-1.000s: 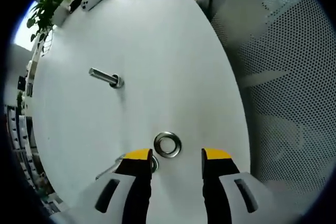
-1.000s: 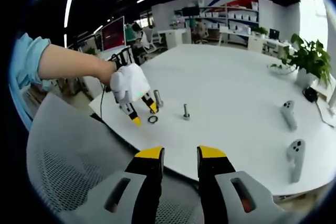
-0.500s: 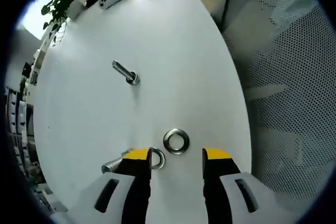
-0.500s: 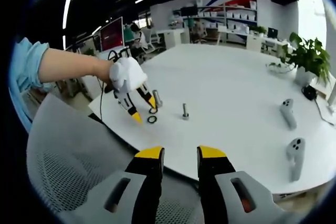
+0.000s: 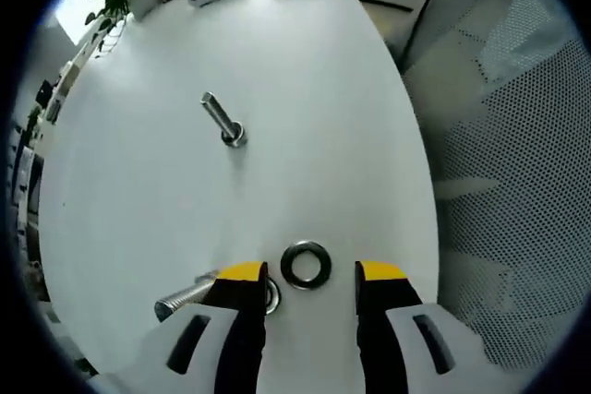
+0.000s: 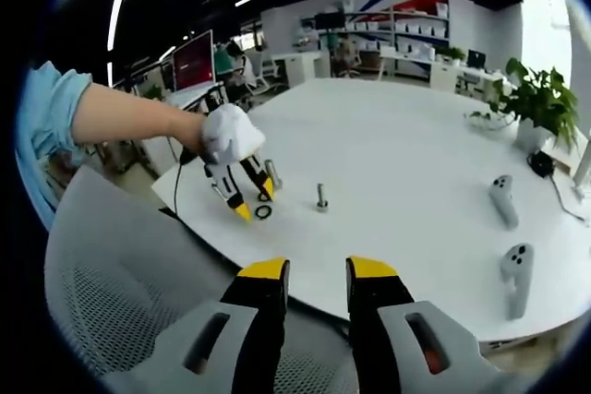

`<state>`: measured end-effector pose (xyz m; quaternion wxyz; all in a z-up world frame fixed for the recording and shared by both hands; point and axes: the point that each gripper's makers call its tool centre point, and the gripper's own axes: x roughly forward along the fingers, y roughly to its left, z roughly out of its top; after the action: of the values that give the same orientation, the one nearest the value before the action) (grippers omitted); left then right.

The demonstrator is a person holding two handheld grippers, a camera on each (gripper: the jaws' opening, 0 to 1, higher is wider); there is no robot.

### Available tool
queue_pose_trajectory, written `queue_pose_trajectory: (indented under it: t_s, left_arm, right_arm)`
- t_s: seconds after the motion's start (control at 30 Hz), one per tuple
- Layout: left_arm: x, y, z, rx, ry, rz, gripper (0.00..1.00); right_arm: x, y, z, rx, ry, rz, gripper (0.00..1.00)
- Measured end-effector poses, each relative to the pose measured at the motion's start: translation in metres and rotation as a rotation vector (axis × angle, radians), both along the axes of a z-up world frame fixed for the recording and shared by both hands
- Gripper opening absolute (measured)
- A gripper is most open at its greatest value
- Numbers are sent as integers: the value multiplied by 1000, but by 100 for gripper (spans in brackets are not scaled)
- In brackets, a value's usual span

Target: Place the washer onto the threaded stud by aligning its center hole with the stud, sliding it down to the base, and recovering from edge contact or off-axis alignment until the washer reaches the visible bottom stop.

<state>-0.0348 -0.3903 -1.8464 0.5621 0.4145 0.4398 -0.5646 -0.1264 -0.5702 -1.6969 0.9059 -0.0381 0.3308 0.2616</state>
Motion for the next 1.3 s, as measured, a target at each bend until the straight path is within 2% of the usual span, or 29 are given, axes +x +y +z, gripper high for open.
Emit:
queue_pose_trajectory:
  t_s: [0.1,0.13,0.23,0.33,0.43,0.67,0.7,0.8,1.13,1.3]
  left_arm:
    - [0,1,-7,21,14,36,34]
    - [4,-4,-6,9,3,9,31]
    - [4,-4,-6,30,8,21,30]
    - [5,0,-7,53,-40,-37,28]
    - [2,0,-5,58,-39,-21,26]
    - [1,2,-5,28,-40,11,24]
    - [1,1,-5,7,-45,-31,24]
    - [0,4,-5,-8,-39,-17,26]
    - [-1,3,-5,4,-44,22,26]
    - [0,2,-5,2,-48,55,21]
  right_arm:
    - [0,0,1,4,-3,-4,27]
    - [0,0,1,4,-4,-4,27]
    - [0,0,0,7,-2,-1,27]
    - [0,1,1,11,-3,2,27]
    - [0,1,1,12,-4,1,27]
    - [0,2,1,12,-3,3,27]
    - [0,1,1,12,-3,3,27]
    - [0,1,1,11,-3,4,27]
    - [0,2,1,11,-2,5,27]
    - [0,1,1,12,-5,4,27]
